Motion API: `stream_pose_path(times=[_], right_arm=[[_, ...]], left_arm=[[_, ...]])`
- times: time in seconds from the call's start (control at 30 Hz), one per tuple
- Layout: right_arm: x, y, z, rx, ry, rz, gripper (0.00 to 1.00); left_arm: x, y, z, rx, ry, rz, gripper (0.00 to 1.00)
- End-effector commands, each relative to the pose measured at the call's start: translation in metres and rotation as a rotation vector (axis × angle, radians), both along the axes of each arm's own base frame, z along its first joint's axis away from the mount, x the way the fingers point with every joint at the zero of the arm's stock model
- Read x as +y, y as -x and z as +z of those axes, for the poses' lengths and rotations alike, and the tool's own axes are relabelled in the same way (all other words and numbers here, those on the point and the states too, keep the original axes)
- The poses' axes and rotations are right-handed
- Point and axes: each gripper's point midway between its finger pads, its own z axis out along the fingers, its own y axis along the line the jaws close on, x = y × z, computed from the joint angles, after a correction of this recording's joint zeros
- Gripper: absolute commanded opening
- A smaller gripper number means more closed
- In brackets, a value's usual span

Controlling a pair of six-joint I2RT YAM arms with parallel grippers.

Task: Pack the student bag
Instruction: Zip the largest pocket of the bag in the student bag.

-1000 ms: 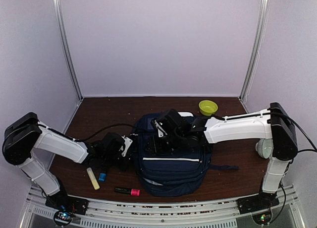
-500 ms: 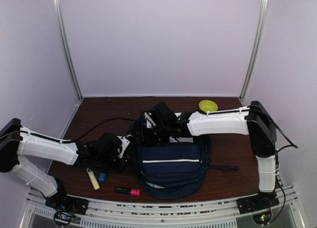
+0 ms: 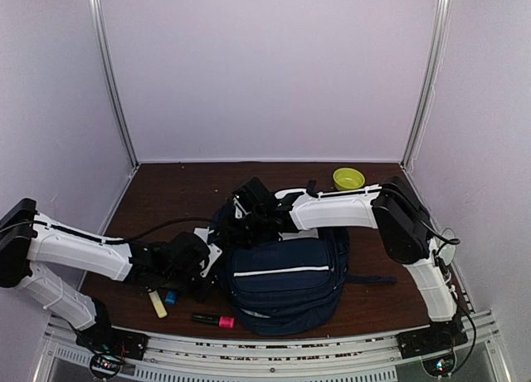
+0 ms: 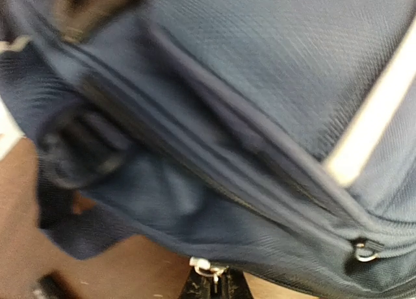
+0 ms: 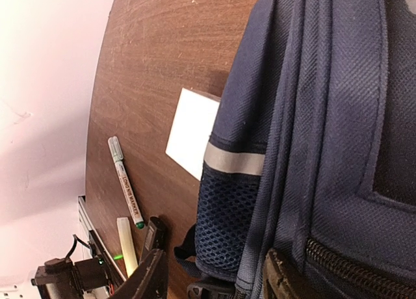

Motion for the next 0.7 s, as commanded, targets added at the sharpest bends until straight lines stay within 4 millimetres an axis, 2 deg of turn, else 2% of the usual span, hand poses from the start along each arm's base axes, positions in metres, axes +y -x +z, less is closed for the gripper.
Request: stream_pose_path(times=[0.0, 0.2, 0.4, 0.47, 0.57, 0.67], right_arm=[[-0.022, -0.018, -0.049, 0.043, 0.116, -0.115, 0.51], [-0.033, -0.029, -0.056, 0.048, 0.139, -0.168, 0.50], [-0.032, -0.039, -0.041, 0.017, 0.098, -0.183, 0.50], [-0.028, -0.042, -0.033, 0.000, 0.073, -0.169, 0.50], [-0.021, -0.041, -0.016, -0.023, 0.034, -0.122, 0.50], [-0.023, -0.037, 0.004, -0.065, 0.025, -0.074, 0.50]], left_arm=[[-0.023, 0.032, -0.007, 0.086, -0.037, -0.113, 0.00], [-0.049, 0.056, 0.010, 0.096, -0.048, -0.217, 0.00], [-0.102, 0.086, 0.043, 0.163, 0.122, -0.368, 0.00], [-0.114, 0.093, 0.047, 0.178, 0.179, -0.408, 0.00], [-0.112, 0.087, 0.040, 0.163, 0.155, -0.379, 0.00], [-0.092, 0.069, 0.029, 0.116, 0.071, -0.272, 0.00]])
